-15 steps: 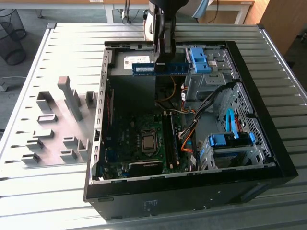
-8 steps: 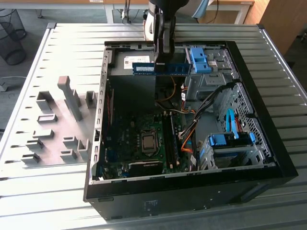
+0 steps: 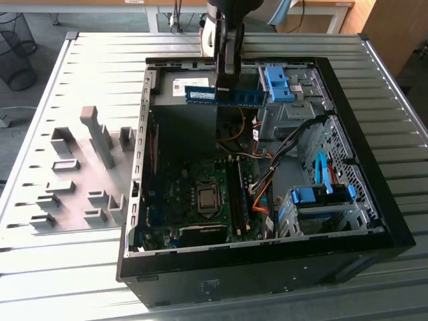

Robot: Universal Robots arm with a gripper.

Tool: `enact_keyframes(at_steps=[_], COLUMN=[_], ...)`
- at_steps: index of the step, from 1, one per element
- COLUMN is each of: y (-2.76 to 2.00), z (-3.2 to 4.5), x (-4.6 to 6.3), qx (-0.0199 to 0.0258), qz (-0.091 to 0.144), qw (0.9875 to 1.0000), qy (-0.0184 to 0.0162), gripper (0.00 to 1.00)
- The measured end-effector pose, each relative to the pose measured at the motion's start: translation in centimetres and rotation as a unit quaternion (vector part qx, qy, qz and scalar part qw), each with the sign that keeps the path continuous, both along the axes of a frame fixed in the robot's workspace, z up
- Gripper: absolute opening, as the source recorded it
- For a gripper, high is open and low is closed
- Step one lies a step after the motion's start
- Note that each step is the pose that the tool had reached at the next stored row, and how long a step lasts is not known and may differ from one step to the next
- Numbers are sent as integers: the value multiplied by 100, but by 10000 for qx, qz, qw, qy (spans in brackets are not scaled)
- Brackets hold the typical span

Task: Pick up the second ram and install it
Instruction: 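Insert the second ram into the second slot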

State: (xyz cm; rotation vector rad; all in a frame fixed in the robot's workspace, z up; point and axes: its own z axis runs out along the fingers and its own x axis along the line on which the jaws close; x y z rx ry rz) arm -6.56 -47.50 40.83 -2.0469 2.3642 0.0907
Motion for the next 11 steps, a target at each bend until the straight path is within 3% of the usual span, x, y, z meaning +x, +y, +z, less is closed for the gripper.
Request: enact_keyframes(at_steps=[3, 7, 11], y=[0, 0, 0], z=[-6, -14, -17], x=[0, 0, 0], qx=[-4, -8, -9], qz=[-257, -601, -730], qw=[9997, 9982, 9973], qy=[0, 0, 0], gripper=[14, 14, 14])
